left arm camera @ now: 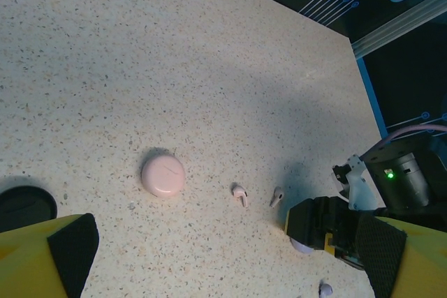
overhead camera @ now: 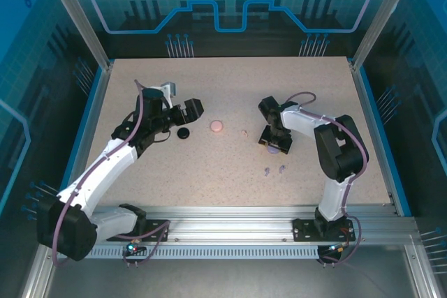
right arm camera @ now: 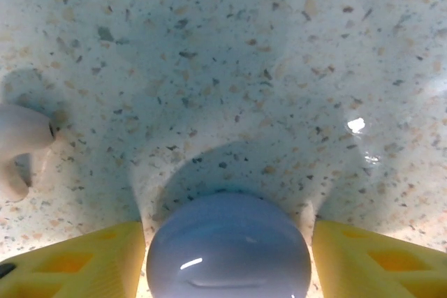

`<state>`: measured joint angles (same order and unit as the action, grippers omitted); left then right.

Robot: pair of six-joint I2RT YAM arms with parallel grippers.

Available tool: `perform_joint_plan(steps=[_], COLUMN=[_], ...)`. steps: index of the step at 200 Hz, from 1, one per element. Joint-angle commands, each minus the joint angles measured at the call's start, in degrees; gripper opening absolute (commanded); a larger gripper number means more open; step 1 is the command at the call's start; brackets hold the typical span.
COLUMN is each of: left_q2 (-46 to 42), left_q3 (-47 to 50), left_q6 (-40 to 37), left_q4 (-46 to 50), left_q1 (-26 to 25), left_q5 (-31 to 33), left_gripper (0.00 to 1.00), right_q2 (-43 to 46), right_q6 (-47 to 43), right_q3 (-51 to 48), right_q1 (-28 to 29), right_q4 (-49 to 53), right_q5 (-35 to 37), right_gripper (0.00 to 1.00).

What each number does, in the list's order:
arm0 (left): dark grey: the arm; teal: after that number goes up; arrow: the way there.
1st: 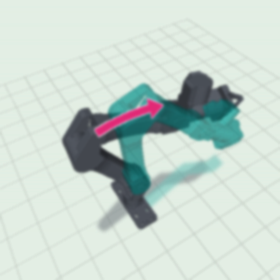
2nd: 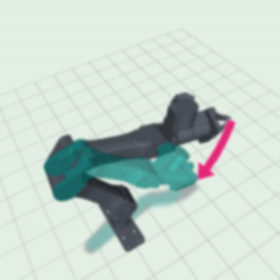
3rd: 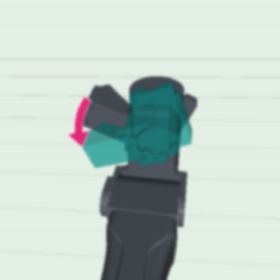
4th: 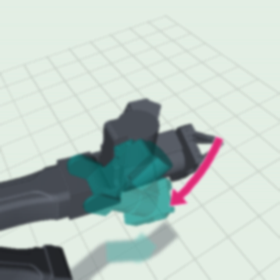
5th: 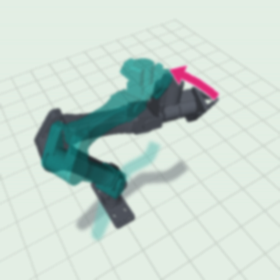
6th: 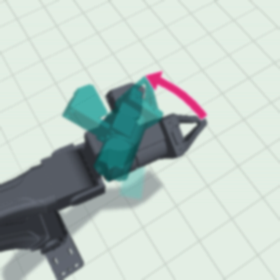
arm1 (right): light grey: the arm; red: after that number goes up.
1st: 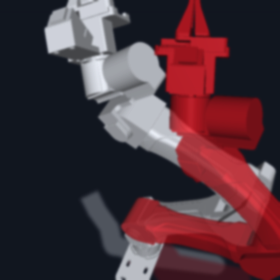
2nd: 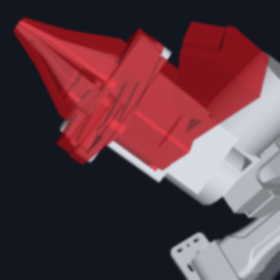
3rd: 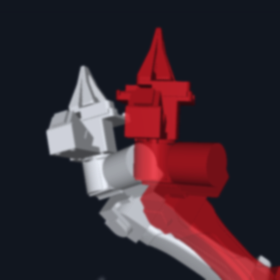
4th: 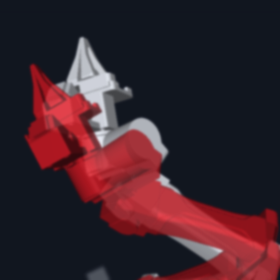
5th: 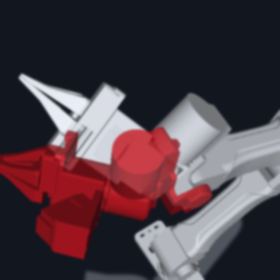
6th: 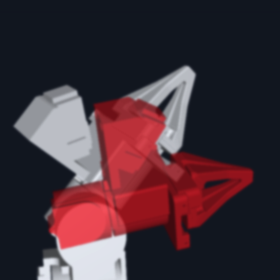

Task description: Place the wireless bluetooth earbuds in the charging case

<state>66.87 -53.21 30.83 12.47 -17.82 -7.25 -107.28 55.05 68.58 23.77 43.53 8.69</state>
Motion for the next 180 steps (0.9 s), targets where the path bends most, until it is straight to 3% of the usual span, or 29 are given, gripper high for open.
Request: perform_joint_plan(steps=[1,51,97,144,180], left_q2=[0.6,0.9,-0.3,-2.8,-3.2], left_q3=[-2.0,-1.9,1.0,4.9,10.1], left_q6=[-2.0,-2.3,-2.2,0.5,1.4], left_q4=[-1.3,-1.4,-5.4,-10.7,-20.3], left_q1=[-0.7,-1.3,-1.5,-1.5,-1.5], left_q5=[1.1,2.0,0.5,0.4,-4.1], left_gripper=[0.99,0.99,0.99,0.99,0.99], right_q2=[-1.0,-1.1,1.5,6.6,10.3], right_q6=[0.1,-0.1,1.1,1.6,2.3], right_q3=[-1.2,-2.2,-4.6,-5.0,-1.7], right_q1=[-1.1,-1.4,-0.9,0.6,2.6], right_q4=[-1.2,-2.4,-4.6,-3.9,-1.9], right_q5=[0.4,-0.6,-2.6,-3.2,-3.9], right_gripper=[0.62,0.56,0.41,0.36,0.37])
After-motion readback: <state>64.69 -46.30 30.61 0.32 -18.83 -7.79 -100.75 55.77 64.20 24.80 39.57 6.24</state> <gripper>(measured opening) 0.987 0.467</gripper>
